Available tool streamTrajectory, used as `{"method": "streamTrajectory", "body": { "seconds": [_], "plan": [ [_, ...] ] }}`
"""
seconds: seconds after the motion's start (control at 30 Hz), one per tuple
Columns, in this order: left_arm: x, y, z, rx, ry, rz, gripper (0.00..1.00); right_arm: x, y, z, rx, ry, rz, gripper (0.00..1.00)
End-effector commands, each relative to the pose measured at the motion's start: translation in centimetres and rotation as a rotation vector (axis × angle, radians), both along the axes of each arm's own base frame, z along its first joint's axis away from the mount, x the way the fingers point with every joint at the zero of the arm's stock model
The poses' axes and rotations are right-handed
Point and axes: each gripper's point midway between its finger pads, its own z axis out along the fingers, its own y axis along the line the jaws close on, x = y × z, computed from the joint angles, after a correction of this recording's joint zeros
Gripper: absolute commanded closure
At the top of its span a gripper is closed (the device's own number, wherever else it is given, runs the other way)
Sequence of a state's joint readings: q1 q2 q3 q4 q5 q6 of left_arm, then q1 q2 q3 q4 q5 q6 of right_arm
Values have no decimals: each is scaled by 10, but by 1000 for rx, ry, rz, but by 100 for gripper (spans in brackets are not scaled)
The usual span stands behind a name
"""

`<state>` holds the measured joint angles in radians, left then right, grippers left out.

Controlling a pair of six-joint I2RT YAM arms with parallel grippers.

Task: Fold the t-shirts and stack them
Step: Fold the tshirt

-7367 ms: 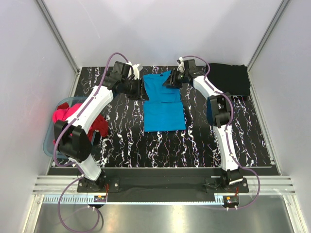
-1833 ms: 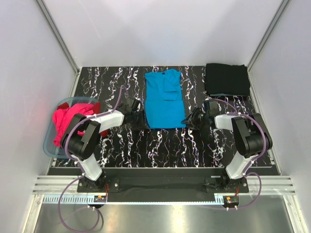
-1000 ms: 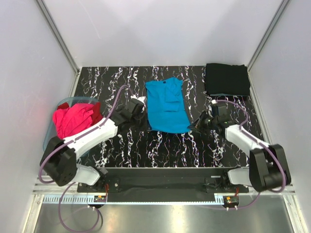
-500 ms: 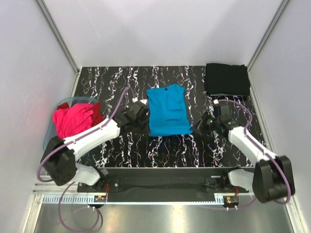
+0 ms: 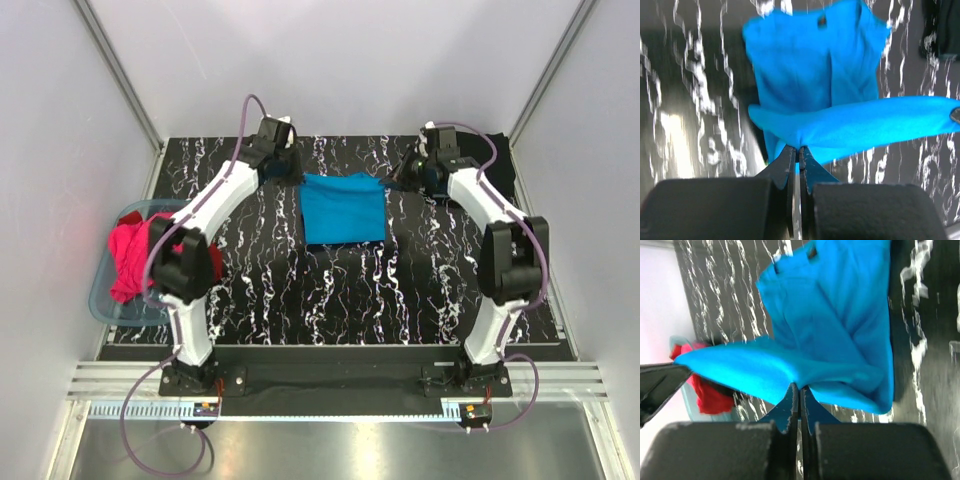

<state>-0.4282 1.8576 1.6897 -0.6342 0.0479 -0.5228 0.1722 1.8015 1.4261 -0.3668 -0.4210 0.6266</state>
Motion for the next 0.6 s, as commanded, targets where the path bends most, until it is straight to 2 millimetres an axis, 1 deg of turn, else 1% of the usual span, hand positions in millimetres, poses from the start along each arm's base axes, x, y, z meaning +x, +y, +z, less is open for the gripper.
{"method": "streamTrajectory", "body": {
  "seconds": [0.0,0.03,0.07,0.1,0.13,0.17,0.2,0.23,0.27,0.3,0.33,0.37,0.4,0.43,0.47,0.5,0.53,0.57],
  "plan": [
    [40,-3,-11,-29,1,-73,100,44,1,0,40,-10,27,98],
    [59,-7,-19,-41,4,-79,100,53,2,-1,55,-11,34,98],
    [67,-8,-26,-65,18,-92,100,67,6,10,74,-45,49,95],
    [76,-8,-30,-78,22,-89,100,76,8,-12,76,-9,57,94],
    [88,-10,-24,-93,-1,-83,99,84,10,-16,86,-9,64,93],
    [97,-6,-51,-86,39,-72,98,96,12,-8,103,-32,69,92],
    [103,-7,-57,-96,42,-76,97,104,11,-30,103,-1,64,88],
    [117,-9,-51,-116,14,-77,93,113,7,-33,107,-3,54,87],
    [125,-5,-70,-124,40,-70,91,126,7,-23,120,-39,55,86],
    [132,-3,-72,-132,34,-63,85,132,7,-39,126,-18,60,80],
    [144,-3,-63,-149,-3,-59,78,139,8,-37,136,-34,70,74],
    [152,7,-63,-145,-17,-36,68,149,9,-21,156,-81,89,67],
    [158,10,-60,-143,-42,-24,66,156,7,-34,157,-69,86,64],
    [160,17,-62,-134,-46,-10,65,158,6,-35,154,-60,83,54],
    [163,27,-59,-123,-55,10,62,167,0,-21,147,-99,79,51],
    [157,34,-56,-113,-51,17,60,169,-3,-21,143,-102,79,49],
    [152,40,-52,-93,-56,20,52,168,-7,-20,123,-107,84,45],
    [147,47,-53,-62,-55,34,46,167,-12,-9,110,-126,82,43]
  ]
}}
